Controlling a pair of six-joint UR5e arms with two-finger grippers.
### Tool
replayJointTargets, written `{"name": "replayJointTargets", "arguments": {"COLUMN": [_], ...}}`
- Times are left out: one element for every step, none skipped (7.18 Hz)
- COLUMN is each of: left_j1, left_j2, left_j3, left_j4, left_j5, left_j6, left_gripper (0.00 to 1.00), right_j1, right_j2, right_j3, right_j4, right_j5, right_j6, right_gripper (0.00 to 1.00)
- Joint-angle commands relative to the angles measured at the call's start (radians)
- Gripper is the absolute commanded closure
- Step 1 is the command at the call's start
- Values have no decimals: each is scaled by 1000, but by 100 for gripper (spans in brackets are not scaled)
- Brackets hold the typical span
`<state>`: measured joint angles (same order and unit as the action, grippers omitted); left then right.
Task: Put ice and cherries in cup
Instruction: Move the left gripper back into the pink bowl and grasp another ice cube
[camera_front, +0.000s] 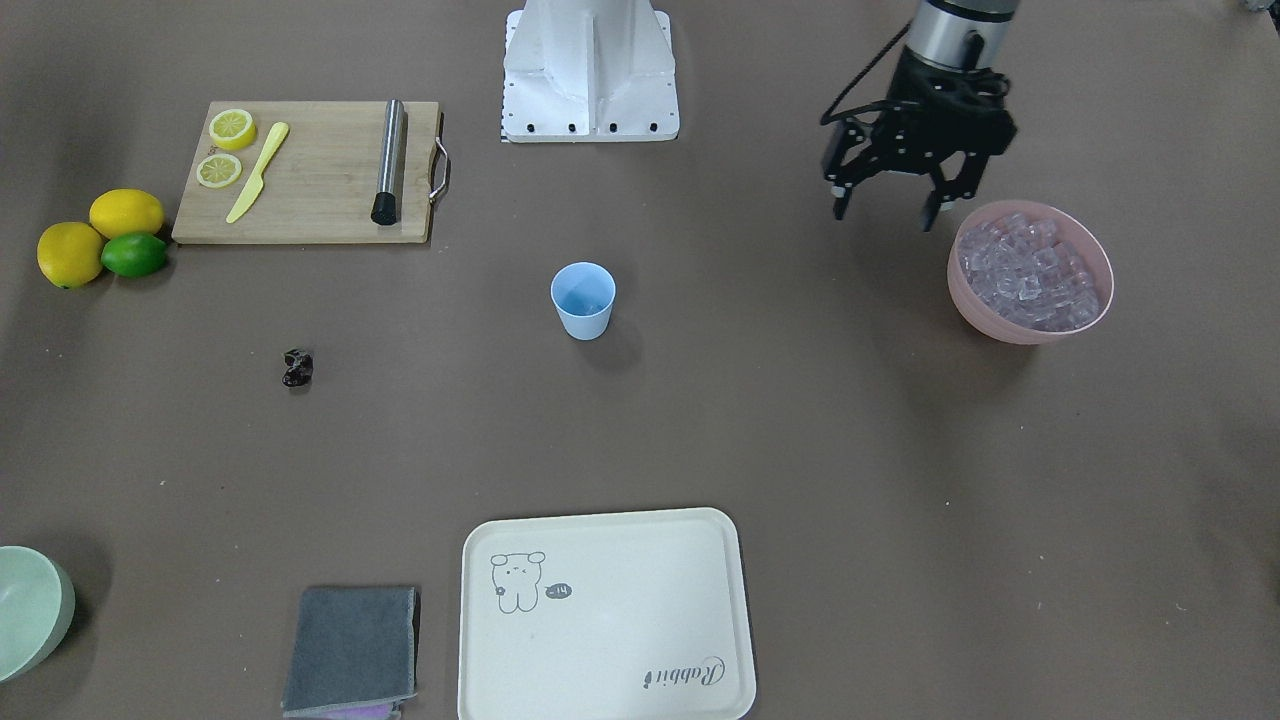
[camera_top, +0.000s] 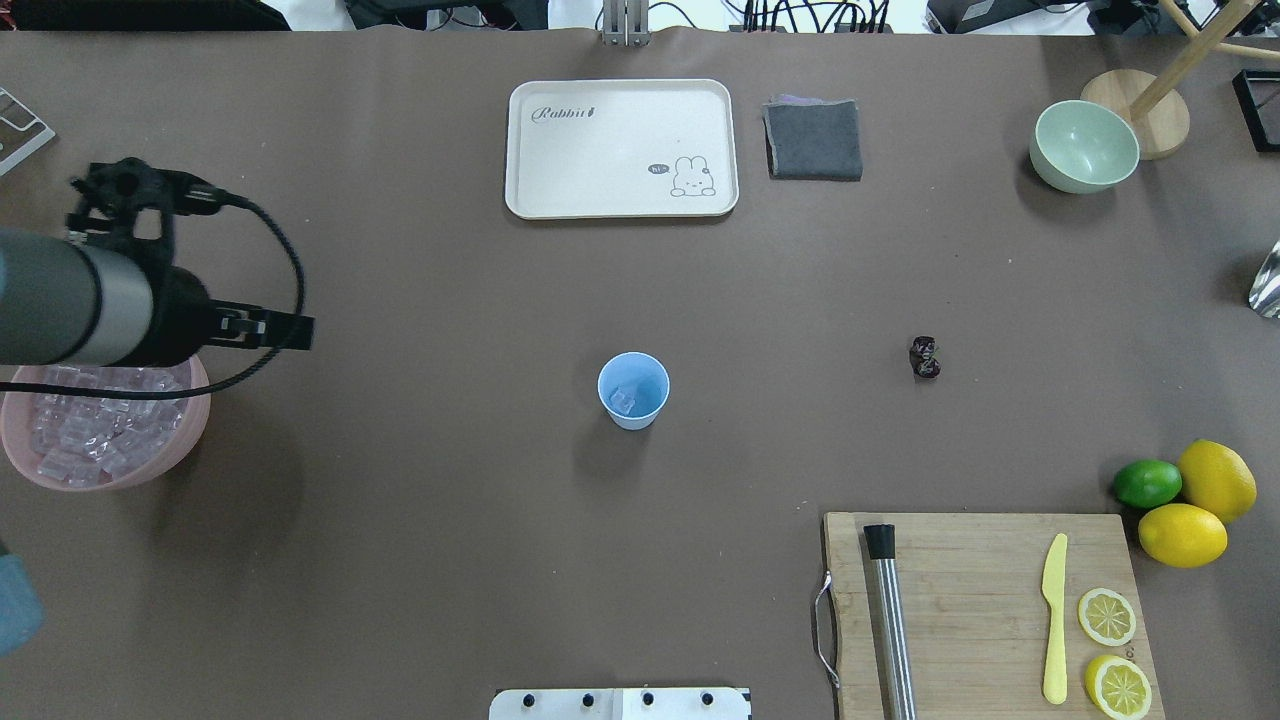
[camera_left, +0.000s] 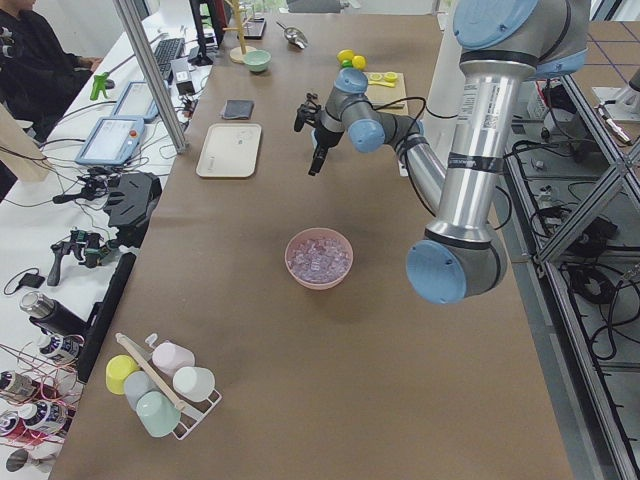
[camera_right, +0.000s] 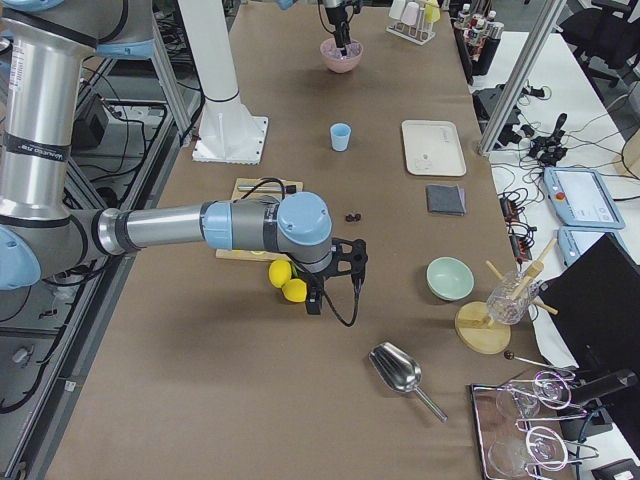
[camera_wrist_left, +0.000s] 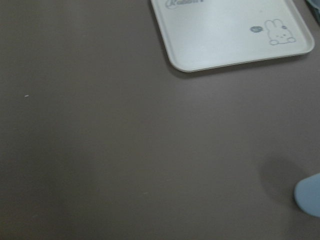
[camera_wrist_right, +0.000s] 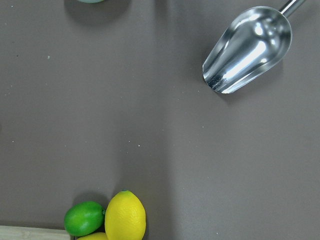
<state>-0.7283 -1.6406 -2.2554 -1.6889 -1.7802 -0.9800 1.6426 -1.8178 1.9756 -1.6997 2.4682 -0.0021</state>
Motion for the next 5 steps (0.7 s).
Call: {"name": "replayJointTargets", "arguments": {"left_j1": [-92,-91,-80,-85,-89], "left_j2": [305,329,324,326,337], "left_j3": [-3,61,121,150,166], "left_j4": [-270,-378,-449,-475,-479], "left_j5": [-18,-19,-46,-121,-133], "left_j6": [135,155,161,235,304], "left_gripper": [3,3,3,3,3], "right_j1": [-4,-4,-4,-4,-4], "right_j2": [-2,-3,-3,-2,-2], "right_j3": [-1,-1,-1,-1,0], "right_j4": [0,-2,0,0,0], "right_j5": [0,3,3,3,3], "right_j6": [-1,-1,-1,-1,-1], "right_gripper": [0,0,0,0,0]}}
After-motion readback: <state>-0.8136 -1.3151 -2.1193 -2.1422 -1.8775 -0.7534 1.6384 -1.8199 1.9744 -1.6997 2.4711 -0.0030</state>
